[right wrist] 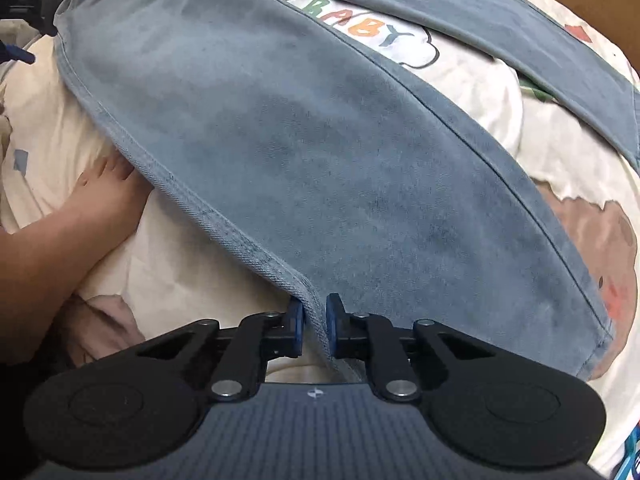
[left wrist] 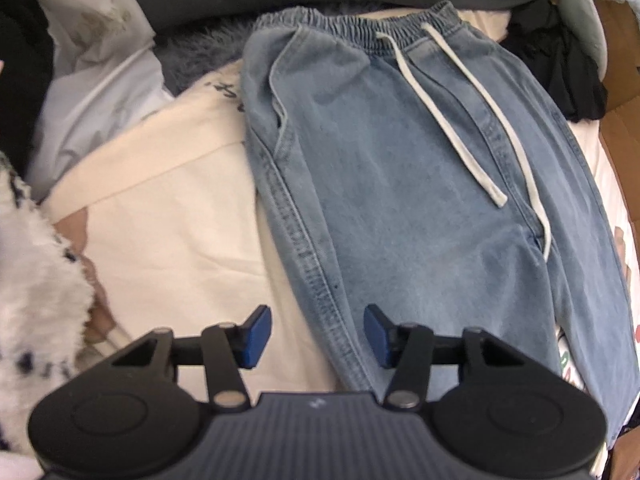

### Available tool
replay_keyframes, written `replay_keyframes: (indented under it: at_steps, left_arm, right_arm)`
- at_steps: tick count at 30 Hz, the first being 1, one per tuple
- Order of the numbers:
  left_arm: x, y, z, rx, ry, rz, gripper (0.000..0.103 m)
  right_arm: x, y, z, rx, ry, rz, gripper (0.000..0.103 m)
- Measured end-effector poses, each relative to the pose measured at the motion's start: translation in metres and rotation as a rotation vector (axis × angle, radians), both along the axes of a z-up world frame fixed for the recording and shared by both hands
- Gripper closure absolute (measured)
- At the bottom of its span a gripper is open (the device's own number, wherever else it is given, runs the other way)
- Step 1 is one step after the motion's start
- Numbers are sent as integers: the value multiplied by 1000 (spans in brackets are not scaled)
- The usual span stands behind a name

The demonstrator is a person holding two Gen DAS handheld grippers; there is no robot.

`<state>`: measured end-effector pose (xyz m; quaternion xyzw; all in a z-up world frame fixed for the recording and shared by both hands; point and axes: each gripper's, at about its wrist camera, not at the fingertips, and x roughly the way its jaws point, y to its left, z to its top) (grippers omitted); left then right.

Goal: Fold clothes
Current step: 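Close the right tool on the jeans leg edge while the left tool closes on the waistband side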

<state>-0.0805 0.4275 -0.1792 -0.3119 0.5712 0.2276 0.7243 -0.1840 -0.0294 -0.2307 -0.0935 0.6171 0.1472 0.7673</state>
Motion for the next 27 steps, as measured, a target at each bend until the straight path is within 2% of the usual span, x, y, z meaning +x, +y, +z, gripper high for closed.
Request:
replay_keyframes:
  at_steps: [4,9,10,11,13,15,16,17,18,24,27]
  left_arm:
    - [3,3,-16,-17,8,26,84]
    - [6,7,-29,-39,22,85,82]
    - [7,7,-30,-37,20,87,78]
    - [8,7,-30,-30,15,85,68]
    - [9,6,-29,-19,5,82,57]
    - [10,5,-32,-10,17,79,60]
    - [9,6,-34,-10,22,82,66]
    - [7,7,-35,-18,24,94,84]
    - [5,8,-36,-20,27,102,87]
    - [-3,2,-26,9,22,105,90]
    - [-6,5,-30,-13,13,120,83]
  right_arm:
    - [5,11,-9,-5,7,-3,92]
    - [5,11,-13,-1,16,-28,92]
    - [5,11,-14,0,18,-29,92]
    - [5,11,-14,1,19,-30,92]
    - [6,10,-17,4,29,-36,91]
    - [5,9,-18,4,35,-40,90]
    - [4,9,-18,4,37,-40,90]
    - [4,9,-19,4,38,-40,90]
    - [4,9,-20,6,39,-39,90]
    - [3,6,-20,17,35,-49,90]
    - [1,7,-21,12,33,-47,90]
